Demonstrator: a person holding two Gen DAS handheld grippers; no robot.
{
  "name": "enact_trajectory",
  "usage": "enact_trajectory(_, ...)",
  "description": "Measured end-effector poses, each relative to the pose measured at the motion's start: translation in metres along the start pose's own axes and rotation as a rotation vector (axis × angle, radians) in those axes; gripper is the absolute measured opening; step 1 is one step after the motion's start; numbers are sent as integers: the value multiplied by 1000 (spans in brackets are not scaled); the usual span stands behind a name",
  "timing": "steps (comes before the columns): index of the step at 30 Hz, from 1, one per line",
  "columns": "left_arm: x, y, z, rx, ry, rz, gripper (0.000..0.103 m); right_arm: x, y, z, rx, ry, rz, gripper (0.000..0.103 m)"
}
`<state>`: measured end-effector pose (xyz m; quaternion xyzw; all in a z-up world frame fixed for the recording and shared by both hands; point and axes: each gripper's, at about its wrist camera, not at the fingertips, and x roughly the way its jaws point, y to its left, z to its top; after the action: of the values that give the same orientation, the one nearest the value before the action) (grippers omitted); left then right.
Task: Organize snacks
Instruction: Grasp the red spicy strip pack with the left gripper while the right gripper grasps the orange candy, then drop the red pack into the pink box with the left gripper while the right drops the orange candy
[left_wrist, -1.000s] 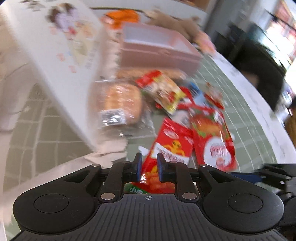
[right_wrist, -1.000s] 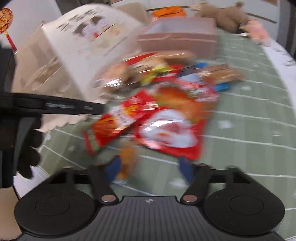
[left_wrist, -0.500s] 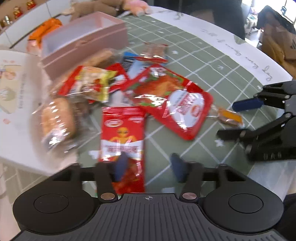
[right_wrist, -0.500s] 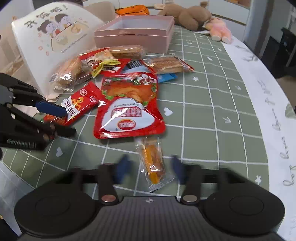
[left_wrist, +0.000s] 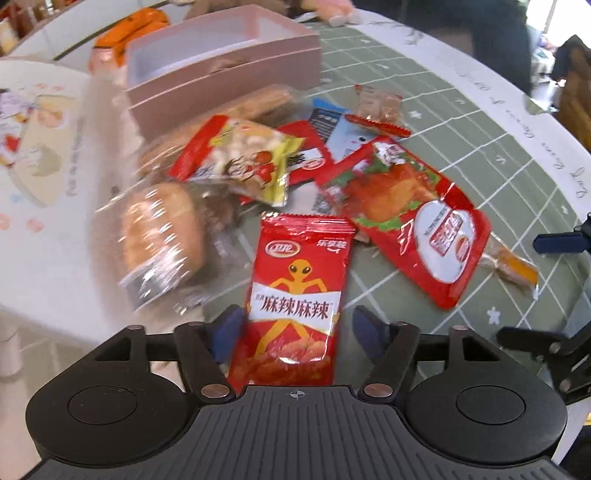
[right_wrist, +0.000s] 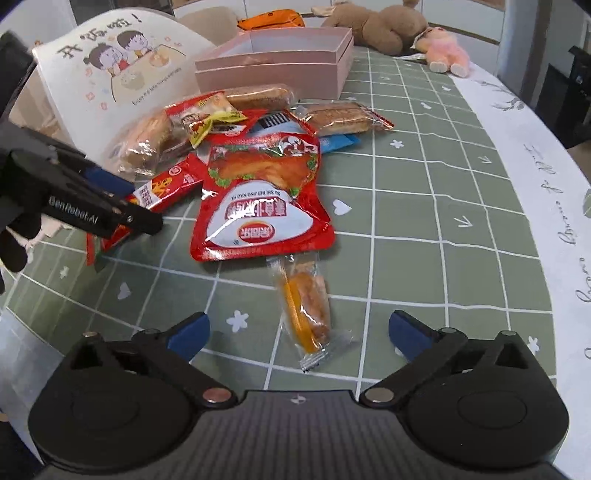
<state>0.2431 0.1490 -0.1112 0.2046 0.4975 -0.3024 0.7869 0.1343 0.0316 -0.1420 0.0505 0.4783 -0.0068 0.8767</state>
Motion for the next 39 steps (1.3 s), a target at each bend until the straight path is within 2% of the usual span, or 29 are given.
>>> enact_trajectory(3,7,7,9,12,-27,-5,79,0,8,-5,1,10,-71,103)
enact_trajectory(8,7,13,12,6,-35,-60,78,-4,9,-2,-30,74,-35,102)
enact_trajectory(10,-1,10,4,30,-28,-127,65,-12,7,4,-2,76,-28,88)
enact_trajectory(11,-7,8,-4,39,-32,-151,53,-17,6,9,11,50,-27,87)
enact_trajectory(12,-12,7,-11,33,-31,-172,53,-24,7,16,27,5,-30,87)
enact_trajectory(15,-23,8,-32,-40,-11,-195,51,-28,14,43,52,-76,-34,90)
enact_trajectory(16,-27,9,-38,-69,-12,-194,51,-23,18,54,42,-68,-43,91)
enact_trajectory(18,-36,14,-47,-129,-18,-203,50,-12,28,67,-24,10,-102,90)
enact_trajectory(20,-49,20,-54,-189,-44,-235,50,-9,33,62,-88,58,-130,89)
enact_trajectory(22,-59,26,-58,-232,-62,-269,50,-10,27,50,-67,68,-91,79)
enact_trajectory(24,-62,29,-59,-256,-69,-286,50,-9,18,41,0,87,-6,70)
enact_trajectory(26,-61,26,-59,-263,-65,-295,50,-8,12,36,63,70,42,68)
enact_trajectory(30,-61,18,-64,-246,-46,-301,50,-4,4,34,99,54,-31,64)
enact_trajectory(32,-62,13,-65,-239,-43,-304,50,-3,2,31,60,91,-56,51)
enact_trajectory(35,-61,7,-65,-241,-39,-297,50,-10,6,22,1,106,-34,35)
enact_trajectory(36,-60,5,-65,-243,-36,-294,50,-13,9,20,-14,108,-36,24)
enact_trajectory(39,-61,4,-56,-259,-26,-282,50,-21,11,28,-15,105,5,22)
